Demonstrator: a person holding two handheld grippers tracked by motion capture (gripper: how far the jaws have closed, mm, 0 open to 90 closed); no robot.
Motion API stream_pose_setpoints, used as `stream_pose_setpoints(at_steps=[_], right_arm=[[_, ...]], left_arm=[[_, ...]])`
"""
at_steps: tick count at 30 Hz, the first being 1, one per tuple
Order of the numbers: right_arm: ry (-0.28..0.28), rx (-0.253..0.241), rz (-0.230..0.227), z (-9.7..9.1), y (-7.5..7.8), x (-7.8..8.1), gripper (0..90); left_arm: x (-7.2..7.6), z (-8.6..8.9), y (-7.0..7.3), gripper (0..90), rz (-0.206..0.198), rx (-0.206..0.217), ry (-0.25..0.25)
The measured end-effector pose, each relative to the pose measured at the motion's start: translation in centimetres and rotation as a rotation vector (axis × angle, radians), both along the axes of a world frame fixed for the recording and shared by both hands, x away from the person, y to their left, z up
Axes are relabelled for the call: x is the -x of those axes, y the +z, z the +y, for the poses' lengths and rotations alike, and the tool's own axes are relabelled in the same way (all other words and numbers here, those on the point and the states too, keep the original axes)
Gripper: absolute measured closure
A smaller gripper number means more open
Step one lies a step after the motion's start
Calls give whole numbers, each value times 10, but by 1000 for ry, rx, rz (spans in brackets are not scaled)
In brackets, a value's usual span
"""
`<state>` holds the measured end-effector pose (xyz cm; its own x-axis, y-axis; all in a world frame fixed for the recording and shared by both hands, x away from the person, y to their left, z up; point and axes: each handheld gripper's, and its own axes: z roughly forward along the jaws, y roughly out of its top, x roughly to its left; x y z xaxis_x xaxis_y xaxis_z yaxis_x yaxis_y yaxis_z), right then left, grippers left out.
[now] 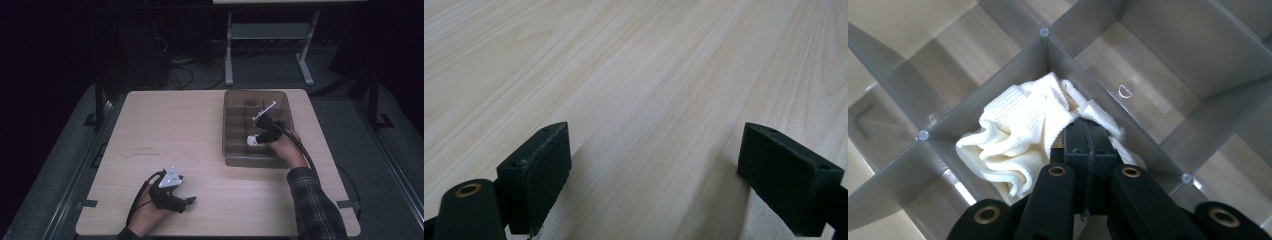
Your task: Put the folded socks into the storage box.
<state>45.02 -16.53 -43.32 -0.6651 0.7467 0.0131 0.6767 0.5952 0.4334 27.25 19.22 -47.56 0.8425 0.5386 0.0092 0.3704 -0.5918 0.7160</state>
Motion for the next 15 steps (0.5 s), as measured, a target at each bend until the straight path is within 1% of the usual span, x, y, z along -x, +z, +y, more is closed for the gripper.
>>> stream_pose_setpoints(at_steps=[2, 6, 8, 11, 12, 15], right_arm=[[0, 1, 0, 0, 0, 0, 900], [-7, -18, 8, -2, 1, -1, 898], [-10, -29, 10, -3, 3, 0, 877], [-10, -60, 21, -8, 7, 1, 806], [-18, -73, 25, -10, 9, 1, 778], [-35, -104, 10, -15, 15, 5, 677]], left_arm=[[0, 0, 0, 134, 0, 0, 0], [0, 0, 0, 134, 2, 3, 1], [0, 0, 0, 134, 1, 3, 1], [0, 0, 0, 134, 1, 3, 2], [0, 0, 0, 134, 1, 3, 2], [0, 0, 0, 134, 2, 7, 3]])
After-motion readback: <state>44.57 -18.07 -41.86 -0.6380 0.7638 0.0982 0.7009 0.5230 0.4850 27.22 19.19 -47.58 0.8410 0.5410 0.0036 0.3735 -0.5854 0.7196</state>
